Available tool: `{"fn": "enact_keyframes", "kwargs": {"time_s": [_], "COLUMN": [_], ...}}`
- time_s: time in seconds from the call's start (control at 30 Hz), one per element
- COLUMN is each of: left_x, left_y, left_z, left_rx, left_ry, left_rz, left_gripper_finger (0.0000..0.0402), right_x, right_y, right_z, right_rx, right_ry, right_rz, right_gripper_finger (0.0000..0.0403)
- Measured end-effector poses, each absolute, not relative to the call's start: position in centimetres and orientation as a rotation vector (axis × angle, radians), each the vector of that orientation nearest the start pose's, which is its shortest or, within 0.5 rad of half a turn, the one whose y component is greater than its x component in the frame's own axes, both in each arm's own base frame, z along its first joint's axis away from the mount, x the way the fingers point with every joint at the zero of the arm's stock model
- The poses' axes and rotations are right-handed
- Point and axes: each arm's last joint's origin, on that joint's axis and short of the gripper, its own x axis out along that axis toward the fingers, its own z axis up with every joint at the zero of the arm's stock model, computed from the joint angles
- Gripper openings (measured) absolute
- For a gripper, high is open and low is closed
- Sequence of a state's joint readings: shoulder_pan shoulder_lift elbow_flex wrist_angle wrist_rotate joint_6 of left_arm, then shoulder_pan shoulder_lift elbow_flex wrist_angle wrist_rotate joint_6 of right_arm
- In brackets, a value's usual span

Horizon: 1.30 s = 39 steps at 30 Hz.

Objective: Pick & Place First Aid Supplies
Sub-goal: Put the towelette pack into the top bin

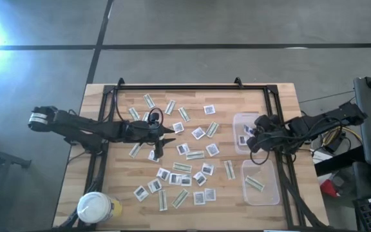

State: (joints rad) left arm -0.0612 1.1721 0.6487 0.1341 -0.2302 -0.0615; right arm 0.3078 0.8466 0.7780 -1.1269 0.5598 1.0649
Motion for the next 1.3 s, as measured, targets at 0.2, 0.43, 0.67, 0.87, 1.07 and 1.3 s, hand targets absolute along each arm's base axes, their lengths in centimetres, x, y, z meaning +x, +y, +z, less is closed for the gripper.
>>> {"fn": "enact_keyframes", "kwargs": {"time_s": [0.2, 0.43, 0.67, 0.87, 1.07, 1.3], "left_x": [24.8, 24.8, 24.8, 24.8, 24.8, 24.8], "left_y": [-0.9, -0.9, -0.9, -0.9, -0.9, -0.9], "left_z": [24.0, 24.0, 24.0, 24.0, 24.0, 24.0], "left_rx": [-0.004, -0.004, -0.003, -0.003, -0.003, -0.003], "left_ry": [0.38, 0.381, 0.381, 0.381, 0.381, 0.381], "left_rz": [0.177, 0.178, 0.178, 0.178, 0.178, 0.178], "left_gripper_finger": [0.0149, 0.0149, 0.0149, 0.0149, 0.0149, 0.0149], "right_x": [12.8, 12.9, 13.9, 14.0, 13.9, 13.9], "right_y": [2.3, 2.3, 2.6, 2.7, 2.6, 2.7], "right_z": [24.3, 21.8, 20.4, 19.2, 18.7, 18.6], "right_rx": [0.509, 0.576, 0.601, 0.617, 0.635, 0.65], "right_ry": [0.887, 0.89, 0.811, 0.803, 0.81, 0.828], "right_rz": [-0.769, -0.807, -0.726, -0.728, -0.744, -0.728], "right_gripper_finger": [0.0009, 0.0009, 0.0009, 0.0009, 0.0009, 0.0013]}}
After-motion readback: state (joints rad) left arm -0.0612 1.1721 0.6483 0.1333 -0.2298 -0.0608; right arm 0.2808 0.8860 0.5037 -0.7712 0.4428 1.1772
